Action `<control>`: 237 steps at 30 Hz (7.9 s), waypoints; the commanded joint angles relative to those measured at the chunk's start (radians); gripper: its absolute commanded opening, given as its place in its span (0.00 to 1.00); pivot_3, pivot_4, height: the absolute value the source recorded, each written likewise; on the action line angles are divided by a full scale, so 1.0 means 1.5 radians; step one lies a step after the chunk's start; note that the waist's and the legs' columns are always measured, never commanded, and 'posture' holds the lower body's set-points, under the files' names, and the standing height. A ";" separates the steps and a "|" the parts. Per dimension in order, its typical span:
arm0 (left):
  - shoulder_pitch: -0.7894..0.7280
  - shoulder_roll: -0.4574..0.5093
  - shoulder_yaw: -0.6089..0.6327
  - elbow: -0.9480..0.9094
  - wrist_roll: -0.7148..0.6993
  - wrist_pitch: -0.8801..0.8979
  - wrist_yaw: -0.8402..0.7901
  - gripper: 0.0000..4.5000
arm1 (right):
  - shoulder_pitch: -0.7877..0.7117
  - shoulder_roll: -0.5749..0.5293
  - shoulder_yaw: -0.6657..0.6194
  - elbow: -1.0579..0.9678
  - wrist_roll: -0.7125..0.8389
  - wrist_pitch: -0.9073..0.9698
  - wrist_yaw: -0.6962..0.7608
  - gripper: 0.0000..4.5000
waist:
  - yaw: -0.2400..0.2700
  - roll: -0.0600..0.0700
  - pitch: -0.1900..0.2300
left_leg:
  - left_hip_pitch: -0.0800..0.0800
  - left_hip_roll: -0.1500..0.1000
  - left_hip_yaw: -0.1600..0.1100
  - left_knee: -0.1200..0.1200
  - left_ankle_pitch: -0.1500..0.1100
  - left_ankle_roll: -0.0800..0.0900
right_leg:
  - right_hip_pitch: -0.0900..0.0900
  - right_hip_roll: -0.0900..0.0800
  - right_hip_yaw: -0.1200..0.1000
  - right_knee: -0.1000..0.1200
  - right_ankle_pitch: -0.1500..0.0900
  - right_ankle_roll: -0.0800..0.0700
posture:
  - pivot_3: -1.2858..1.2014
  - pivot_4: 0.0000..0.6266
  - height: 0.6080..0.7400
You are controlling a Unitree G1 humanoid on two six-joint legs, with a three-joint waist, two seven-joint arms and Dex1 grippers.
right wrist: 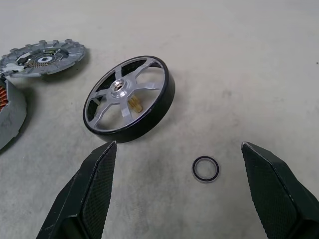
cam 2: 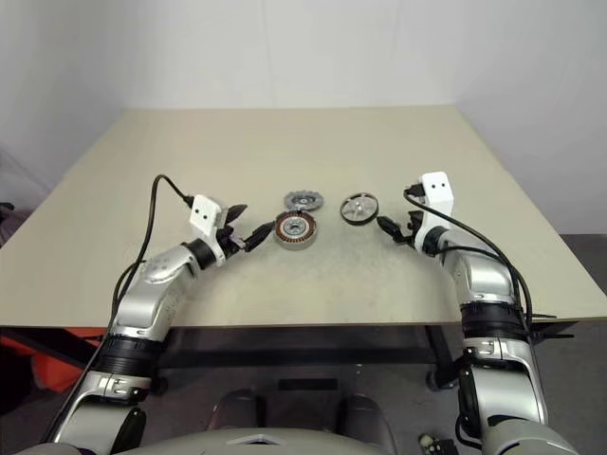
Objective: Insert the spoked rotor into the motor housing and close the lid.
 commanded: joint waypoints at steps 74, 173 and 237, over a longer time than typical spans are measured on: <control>0.011 0.007 -0.022 -0.062 0.037 -0.018 0.019 1.00 | -0.154 0.149 0.012 0.124 -0.013 0.021 -0.178 0.71 | -0.002 0.000 0.000 | -0.001 0.000 0.000 -0.002 0.000 -0.001 | -0.002 0.000 0.001 0.000 0.000 0.000 | 0.52 0.00 1.00; 0.088 0.170 0.133 -0.023 0.031 -0.038 0.016 1.00 | -0.048 0.059 0.264 -0.347 0.080 0.190 0.141 0.06 | -0.002 0.000 0.001 | -0.001 0.000 0.000 -0.003 0.000 0.000 | -0.003 0.001 0.001 -0.001 -0.001 0.001 | 0.52 0.00 1.00; 0.047 0.081 0.034 -0.046 0.047 -0.020 0.018 1.00 | -0.125 0.084 0.242 -0.053 -0.053 -0.028 0.054 0.49 | -0.001 -0.002 0.001 | 0.000 0.000 0.000 -0.002 0.000 0.000 | -0.002 0.001 0.002 0.000 -0.001 0.002 | 0.52 0.00 1.00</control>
